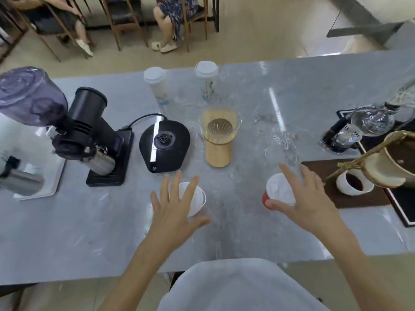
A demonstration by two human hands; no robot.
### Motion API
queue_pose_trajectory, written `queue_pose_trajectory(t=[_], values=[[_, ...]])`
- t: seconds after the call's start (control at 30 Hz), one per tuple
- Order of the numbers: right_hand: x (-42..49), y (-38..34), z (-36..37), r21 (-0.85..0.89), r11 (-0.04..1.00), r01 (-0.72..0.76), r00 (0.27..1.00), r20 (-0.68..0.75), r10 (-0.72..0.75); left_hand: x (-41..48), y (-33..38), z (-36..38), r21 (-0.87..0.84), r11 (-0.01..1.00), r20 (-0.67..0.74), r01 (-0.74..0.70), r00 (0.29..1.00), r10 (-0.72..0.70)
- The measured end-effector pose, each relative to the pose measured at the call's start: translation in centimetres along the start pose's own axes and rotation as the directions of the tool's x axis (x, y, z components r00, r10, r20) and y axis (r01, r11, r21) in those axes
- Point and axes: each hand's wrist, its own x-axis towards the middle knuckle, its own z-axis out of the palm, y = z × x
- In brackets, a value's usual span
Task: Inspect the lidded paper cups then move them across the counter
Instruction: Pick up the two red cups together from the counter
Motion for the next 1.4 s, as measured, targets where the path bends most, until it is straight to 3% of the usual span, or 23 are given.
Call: queue_pose_trajectory(t=[0.13,0.27,0.4,0.5,0.63,0.77,0.87,1.03,1.27,1.4], values=[[2.8,-0.4,1.8,-0.053,0.999,-0.015,0.984,0.176,0.024,2.8,-1.0,2.0,0.067,0.998,0.219,0.002,0.975,-0.017],[2.9,-0.7,2.6,-0.173,0.985,0.012,0.999,0.040,-0.005,3.3,-1.0,2.8,0.144,0.989,0.094,-0.017,0.996,0.003],[2.6,-0.9,0.3,-0.140,0.989,0.049,0.991,0.127,-0.031,3.1,-0.6,0.2,0.111,0.994,0.177,-0.006,0.984,-0.014],[3.0,-1.4,-5.0,-0.126,0.984,0.129,0.963,0.254,-0.094,3.4,-0.2,-5.9,0.050,0.992,0.314,-0.119,0.944,0.098],[4.4,-4.0,-15.5,-0.123,0.967,0.223,0.915,0.368,-0.165,5.2,2.7,-18.2,0.001,0.960,0.499,-0.281,0.832,0.243],[8.4,-7.6,-25.0,-0.161,0.954,0.253,0.920,0.344,-0.186,10.1,7.3,-28.6,-0.040,0.950,0.521,-0.311,0.804,0.285],[13.3,-9.7,-30.0,-0.102,0.975,0.198,0.926,0.346,-0.152,15.8,10.4,-32.4,-0.037,0.947,0.449,-0.318,0.842,0.300],[24.6,-9.7,-30.0,-0.056,0.985,0.163,0.956,0.256,-0.143,28.8,14.2,-29.4,0.024,0.951,0.268,-0.308,0.919,0.291],[40.9,-3.1,-23.2,-0.089,0.996,0.029,0.989,0.146,-0.016,46.9,15.1,-16.5,0.088,0.965,0.089,-0.247,0.967,0.239],[47.0,1.2,-20.9,-0.136,0.990,-0.045,0.998,0.033,0.050,53.7,15.9,-10.4,0.019,0.978,0.051,-0.206,0.978,0.204]])
